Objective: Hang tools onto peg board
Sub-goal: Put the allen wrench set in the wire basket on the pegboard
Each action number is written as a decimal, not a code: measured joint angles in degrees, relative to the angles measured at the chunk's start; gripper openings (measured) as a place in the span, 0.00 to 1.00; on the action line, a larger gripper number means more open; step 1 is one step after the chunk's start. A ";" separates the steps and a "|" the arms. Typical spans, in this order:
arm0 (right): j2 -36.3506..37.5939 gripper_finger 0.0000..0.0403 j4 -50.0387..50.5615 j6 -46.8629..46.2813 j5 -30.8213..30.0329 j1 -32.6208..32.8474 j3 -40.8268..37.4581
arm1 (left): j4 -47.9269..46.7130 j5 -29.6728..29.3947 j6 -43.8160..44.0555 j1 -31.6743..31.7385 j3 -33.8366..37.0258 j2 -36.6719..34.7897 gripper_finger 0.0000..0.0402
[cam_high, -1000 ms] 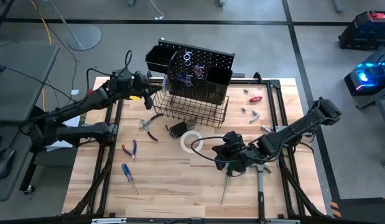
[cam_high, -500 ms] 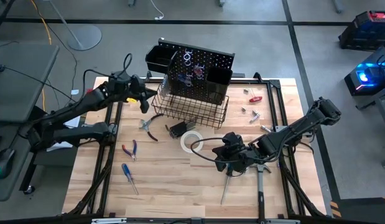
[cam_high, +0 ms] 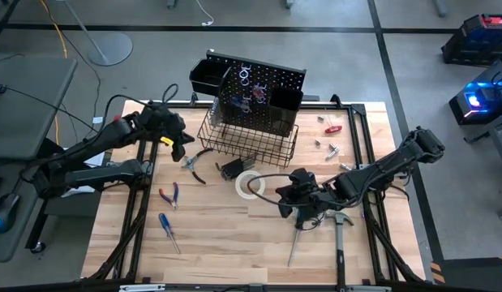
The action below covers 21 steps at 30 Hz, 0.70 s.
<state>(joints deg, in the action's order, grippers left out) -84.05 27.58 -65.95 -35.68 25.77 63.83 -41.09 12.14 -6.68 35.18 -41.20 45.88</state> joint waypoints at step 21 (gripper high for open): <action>-3.05 0.16 -7.30 20.21 28.00 -11.63 0.00 | 20.32 -2.64 22.33 -29.73 10.87 -0.32 0.00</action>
<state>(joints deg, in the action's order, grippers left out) -87.10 20.27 -45.74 -7.69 14.14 63.83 -20.77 9.50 15.64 5.45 -30.34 45.55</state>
